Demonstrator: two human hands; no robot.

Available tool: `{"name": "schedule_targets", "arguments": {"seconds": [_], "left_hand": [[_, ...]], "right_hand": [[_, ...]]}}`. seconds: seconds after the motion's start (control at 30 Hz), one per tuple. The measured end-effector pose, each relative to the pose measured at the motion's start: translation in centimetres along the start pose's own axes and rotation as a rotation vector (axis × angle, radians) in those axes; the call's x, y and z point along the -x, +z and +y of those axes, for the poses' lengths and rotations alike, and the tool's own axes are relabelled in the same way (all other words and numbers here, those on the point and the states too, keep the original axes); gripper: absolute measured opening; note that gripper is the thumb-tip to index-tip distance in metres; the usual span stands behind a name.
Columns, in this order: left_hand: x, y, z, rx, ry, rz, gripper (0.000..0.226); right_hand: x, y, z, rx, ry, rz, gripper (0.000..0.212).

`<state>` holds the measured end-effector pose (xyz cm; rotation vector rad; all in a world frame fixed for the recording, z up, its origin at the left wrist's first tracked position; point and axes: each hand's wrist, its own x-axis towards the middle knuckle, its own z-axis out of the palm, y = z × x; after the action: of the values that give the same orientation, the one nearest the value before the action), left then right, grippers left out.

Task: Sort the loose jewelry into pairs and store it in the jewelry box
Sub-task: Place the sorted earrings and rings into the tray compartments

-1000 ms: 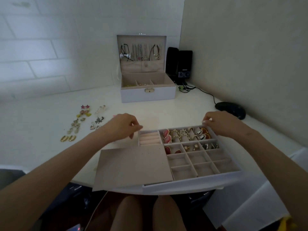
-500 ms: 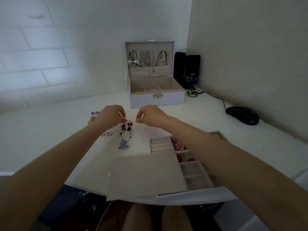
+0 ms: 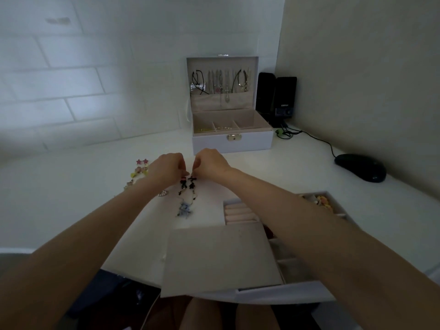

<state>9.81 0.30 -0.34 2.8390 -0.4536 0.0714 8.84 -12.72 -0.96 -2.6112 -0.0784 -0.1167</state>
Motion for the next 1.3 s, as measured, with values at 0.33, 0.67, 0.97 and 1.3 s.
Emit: {"name": "schedule_targets", "arguments": {"seconds": [0.33,0.67,0.97,1.3], "left_hand": [[4.4,-2.8,3.2,0.104,0.106,0.143,0.013],[11.2,-2.4,11.3,0.412,0.4,-0.02,0.003],[14.7,0.4,14.4,0.522,0.447,-0.16,0.01],[15.4,0.8,14.6,0.211,0.531,-0.138,0.012]], "right_hand": [[5.9,-5.1,0.8,-0.19,-0.049,0.073,0.01],[15.8,-10.8,3.9,-0.287,-0.027,0.147,0.013],[22.0,-11.0,7.0,-0.319,0.008,0.214,0.011],[24.1,-10.5,8.2,-0.366,0.0,0.19,0.013]]}}
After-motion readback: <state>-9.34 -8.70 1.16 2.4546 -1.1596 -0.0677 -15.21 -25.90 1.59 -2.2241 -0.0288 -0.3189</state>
